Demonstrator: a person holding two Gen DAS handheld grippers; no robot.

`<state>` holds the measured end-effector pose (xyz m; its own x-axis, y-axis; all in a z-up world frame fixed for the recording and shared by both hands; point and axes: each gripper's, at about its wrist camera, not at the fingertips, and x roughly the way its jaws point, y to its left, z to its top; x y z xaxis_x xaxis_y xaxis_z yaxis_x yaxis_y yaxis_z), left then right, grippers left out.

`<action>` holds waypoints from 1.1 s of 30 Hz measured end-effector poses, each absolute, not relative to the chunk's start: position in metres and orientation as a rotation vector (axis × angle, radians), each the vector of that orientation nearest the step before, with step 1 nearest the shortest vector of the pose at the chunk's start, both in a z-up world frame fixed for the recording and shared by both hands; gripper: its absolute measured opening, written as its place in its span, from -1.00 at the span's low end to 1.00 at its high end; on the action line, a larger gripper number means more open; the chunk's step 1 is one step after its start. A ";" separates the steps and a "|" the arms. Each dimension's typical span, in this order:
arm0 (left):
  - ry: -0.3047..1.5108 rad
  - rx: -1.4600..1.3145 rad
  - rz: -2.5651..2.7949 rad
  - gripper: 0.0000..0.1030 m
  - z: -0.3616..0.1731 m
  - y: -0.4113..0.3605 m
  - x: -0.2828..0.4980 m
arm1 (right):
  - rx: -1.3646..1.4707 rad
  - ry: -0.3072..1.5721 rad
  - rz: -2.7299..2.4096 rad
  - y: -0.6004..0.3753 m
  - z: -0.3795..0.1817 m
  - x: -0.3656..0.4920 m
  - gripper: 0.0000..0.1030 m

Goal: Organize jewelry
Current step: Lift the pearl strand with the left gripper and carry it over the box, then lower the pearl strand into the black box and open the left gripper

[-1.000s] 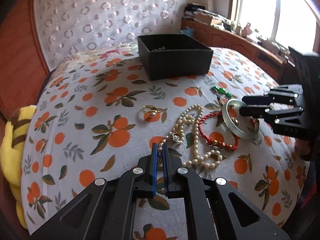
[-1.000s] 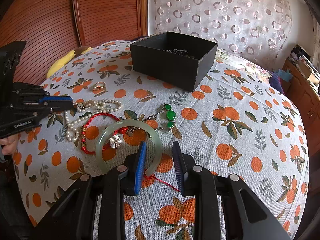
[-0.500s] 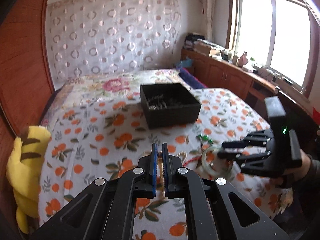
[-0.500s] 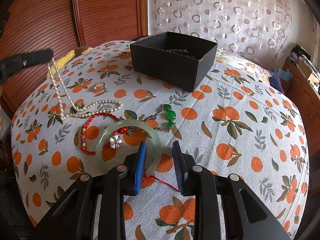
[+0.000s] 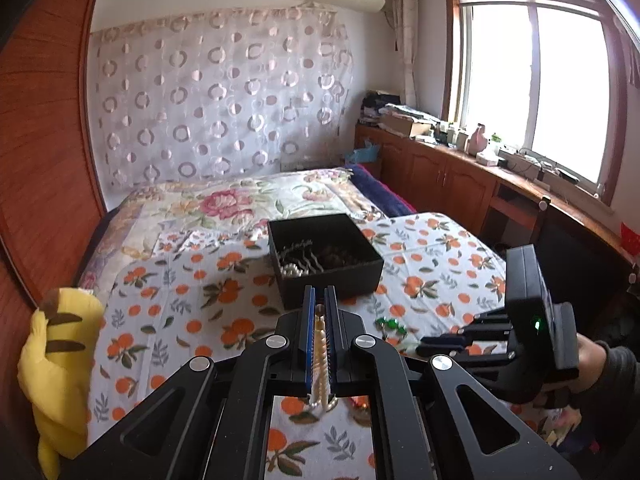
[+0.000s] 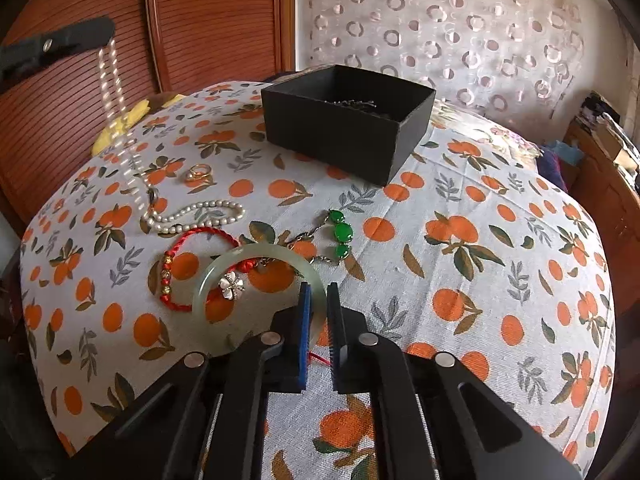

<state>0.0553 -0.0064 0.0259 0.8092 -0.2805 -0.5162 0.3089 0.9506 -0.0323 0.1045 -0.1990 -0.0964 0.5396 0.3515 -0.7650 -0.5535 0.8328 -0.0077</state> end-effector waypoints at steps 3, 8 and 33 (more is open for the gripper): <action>0.528 0.059 -0.318 -0.92 0.032 -0.010 0.059 | -0.263 0.815 0.540 -0.199 -0.090 0.103 -0.83; 0.507 0.067 -0.321 -0.92 0.040 -0.019 0.066 | -0.260 0.752 0.516 -0.203 -0.069 0.103 -0.83; 0.447 0.089 -0.326 -0.92 0.085 -0.037 0.096 | -0.220 0.632 0.474 -0.216 -0.015 0.132 -0.83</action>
<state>0.0961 -0.0366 0.0848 0.8506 -0.2902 -0.4384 0.3288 0.9443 0.0129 0.1316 -0.2160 -0.0151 0.7050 0.3567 -0.6130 -0.4880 0.8712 -0.0542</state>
